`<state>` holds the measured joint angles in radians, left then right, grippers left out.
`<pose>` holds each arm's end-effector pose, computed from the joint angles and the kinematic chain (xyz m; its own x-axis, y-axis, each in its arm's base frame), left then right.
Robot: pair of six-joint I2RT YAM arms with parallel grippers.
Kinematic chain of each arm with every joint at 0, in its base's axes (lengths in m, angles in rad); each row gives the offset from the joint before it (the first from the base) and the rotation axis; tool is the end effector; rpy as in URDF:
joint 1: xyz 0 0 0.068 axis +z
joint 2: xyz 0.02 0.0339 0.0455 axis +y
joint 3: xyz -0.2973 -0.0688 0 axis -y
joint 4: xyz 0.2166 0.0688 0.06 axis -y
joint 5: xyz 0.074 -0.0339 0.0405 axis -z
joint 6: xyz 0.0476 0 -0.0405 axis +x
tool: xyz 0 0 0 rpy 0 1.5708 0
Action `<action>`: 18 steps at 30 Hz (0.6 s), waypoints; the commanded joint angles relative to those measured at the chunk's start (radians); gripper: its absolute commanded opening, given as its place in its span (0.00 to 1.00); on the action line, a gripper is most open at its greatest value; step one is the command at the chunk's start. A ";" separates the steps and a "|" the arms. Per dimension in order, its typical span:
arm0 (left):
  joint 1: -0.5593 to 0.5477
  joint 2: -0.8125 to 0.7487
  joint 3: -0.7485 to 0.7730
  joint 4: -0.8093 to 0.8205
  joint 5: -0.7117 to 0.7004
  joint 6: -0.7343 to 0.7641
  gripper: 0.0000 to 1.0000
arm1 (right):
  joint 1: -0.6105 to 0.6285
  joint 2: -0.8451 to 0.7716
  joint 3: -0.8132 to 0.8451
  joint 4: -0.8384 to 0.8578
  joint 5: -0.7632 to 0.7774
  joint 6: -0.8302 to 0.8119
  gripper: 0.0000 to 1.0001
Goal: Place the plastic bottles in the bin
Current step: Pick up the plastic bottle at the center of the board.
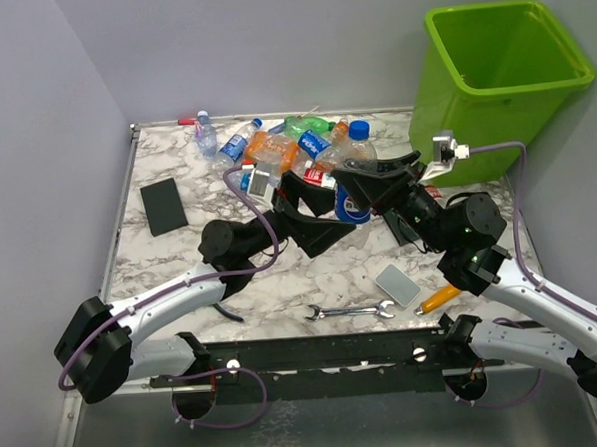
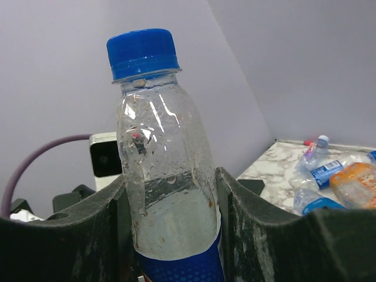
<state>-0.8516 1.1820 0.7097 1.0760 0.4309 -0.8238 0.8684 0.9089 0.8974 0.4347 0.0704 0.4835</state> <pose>0.1326 -0.1816 0.4101 -0.4137 -0.5396 -0.7333 0.8928 -0.0825 -0.4429 0.1094 0.1240 0.4554 -0.0998 0.5999 -0.7938 -0.7608 0.4682 0.4494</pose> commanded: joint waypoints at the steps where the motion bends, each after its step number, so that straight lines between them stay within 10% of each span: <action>1: -0.003 0.039 0.033 0.111 0.137 -0.100 0.99 | -0.002 0.011 -0.028 0.118 -0.044 0.049 0.41; 13: -0.015 0.122 0.019 0.080 0.189 -0.053 0.44 | -0.002 0.037 -0.029 0.138 -0.048 0.053 0.45; 18: -0.010 0.086 0.021 -0.015 0.174 0.036 0.30 | -0.002 0.011 0.027 -0.023 -0.056 0.003 0.82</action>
<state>-0.8440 1.3006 0.7296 1.1412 0.5320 -0.8562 0.8692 0.9367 0.8600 0.5201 0.0193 0.5415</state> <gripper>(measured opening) 0.464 0.703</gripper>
